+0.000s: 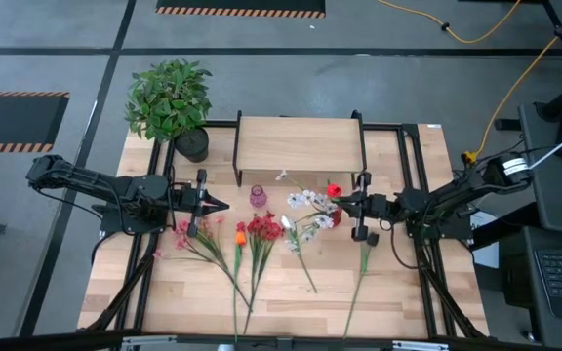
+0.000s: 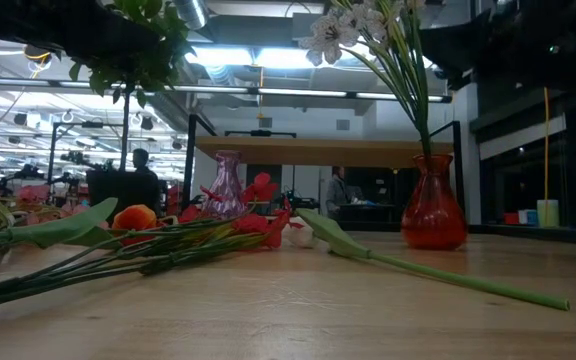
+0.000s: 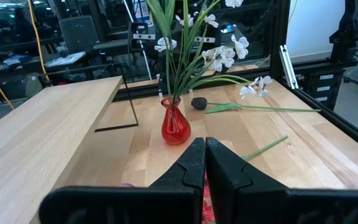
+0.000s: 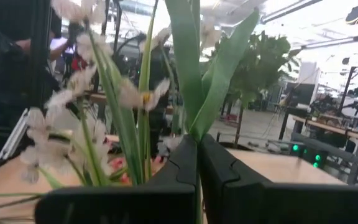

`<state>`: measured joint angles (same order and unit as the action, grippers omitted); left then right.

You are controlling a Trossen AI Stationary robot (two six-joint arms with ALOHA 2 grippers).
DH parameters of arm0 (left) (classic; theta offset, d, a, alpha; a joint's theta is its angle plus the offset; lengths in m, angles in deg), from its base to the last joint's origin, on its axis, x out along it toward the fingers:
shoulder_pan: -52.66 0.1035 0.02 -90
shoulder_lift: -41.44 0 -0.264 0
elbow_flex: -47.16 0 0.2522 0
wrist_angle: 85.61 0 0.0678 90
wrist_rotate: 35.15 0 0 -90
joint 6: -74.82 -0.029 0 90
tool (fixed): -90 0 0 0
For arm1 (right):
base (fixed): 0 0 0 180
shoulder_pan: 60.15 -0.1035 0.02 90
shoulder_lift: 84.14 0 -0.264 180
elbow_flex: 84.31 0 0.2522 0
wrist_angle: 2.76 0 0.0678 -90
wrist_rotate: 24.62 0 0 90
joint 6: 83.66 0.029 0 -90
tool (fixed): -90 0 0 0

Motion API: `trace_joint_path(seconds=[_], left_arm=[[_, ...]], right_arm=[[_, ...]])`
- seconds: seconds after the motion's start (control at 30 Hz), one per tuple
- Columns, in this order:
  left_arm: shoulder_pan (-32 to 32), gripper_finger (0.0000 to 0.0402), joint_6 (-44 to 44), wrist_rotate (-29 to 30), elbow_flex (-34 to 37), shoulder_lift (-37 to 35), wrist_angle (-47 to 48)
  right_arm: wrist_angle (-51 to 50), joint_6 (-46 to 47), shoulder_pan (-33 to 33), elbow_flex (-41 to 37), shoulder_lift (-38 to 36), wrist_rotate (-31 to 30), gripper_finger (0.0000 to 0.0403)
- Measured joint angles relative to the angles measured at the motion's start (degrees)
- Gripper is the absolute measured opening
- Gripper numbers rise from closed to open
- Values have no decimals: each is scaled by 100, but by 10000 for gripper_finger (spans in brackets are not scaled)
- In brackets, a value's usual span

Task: Pick and place flowers into a vace then onto a shelf
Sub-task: Put the red tulip into the red vase

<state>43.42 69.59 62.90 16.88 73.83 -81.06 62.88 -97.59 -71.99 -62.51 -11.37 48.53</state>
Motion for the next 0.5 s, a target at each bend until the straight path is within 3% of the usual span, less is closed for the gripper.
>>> trace_joint_path(seconds=[0.13, 0.5], left_arm=[[0, 8, 0, 0, 0, -1, 0], [0, 8, 0, 0, 0, -1, 2]], right_arm=[[61, 44, 0, 0, 281, -282, 0], [102, 155, 0, 0, 477, -311, 16]])
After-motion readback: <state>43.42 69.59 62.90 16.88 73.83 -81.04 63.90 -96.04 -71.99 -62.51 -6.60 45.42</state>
